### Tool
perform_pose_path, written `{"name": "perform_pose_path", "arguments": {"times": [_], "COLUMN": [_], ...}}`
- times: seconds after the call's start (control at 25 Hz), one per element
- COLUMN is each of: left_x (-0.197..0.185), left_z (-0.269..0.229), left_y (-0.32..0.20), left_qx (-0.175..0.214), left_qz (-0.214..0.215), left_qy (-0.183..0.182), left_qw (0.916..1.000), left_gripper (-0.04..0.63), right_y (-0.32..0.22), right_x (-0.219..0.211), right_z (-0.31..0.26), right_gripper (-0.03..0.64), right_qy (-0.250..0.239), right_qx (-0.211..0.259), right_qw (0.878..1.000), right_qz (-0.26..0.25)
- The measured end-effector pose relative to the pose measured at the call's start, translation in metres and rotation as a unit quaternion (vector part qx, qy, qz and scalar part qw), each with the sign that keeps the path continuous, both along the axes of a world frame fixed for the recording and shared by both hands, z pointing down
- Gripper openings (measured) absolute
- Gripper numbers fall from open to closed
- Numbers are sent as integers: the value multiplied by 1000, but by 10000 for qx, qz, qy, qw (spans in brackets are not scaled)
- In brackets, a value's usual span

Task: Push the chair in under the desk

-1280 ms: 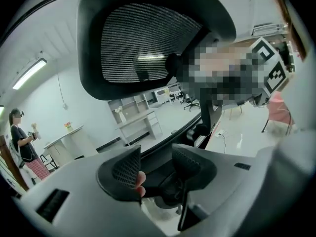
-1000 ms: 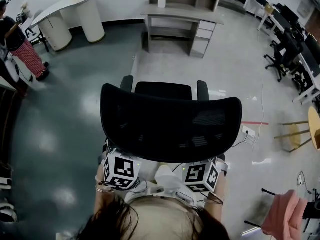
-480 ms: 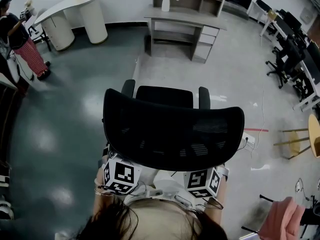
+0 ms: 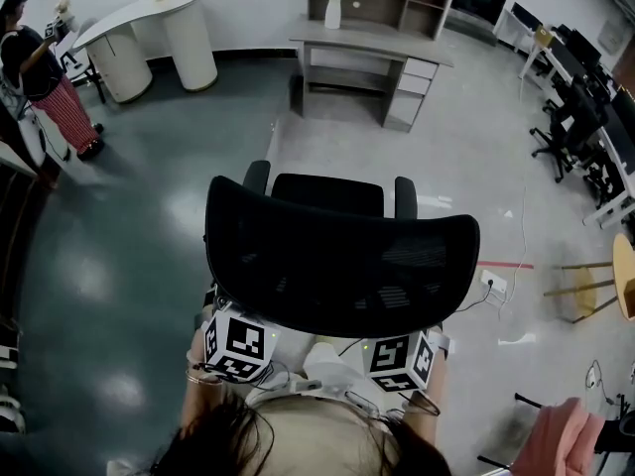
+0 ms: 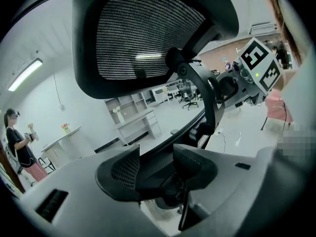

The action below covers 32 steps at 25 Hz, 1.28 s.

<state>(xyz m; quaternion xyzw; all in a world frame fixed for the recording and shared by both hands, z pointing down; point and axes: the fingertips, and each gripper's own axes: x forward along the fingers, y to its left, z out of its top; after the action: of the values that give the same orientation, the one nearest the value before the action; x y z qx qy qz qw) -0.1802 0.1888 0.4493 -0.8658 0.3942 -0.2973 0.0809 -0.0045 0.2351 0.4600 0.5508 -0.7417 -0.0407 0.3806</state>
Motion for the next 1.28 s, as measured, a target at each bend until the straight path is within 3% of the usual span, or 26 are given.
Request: {"name": "perform_pose_path", "arguments": {"times": [1.28], "left_x": [9], "left_z": [-8], "left_y": [-48], "left_qx": [78], "left_qz": [-39], "left_qy": [128], "left_qw": [9999], "left_gripper": [198], "right_y": [-50], "right_x": [7], "right_z": [-5], "right_gripper": [208], "right_qy": [-118], "right_qx": [-14], "right_qw": [9999], "right_qz": [123]}}
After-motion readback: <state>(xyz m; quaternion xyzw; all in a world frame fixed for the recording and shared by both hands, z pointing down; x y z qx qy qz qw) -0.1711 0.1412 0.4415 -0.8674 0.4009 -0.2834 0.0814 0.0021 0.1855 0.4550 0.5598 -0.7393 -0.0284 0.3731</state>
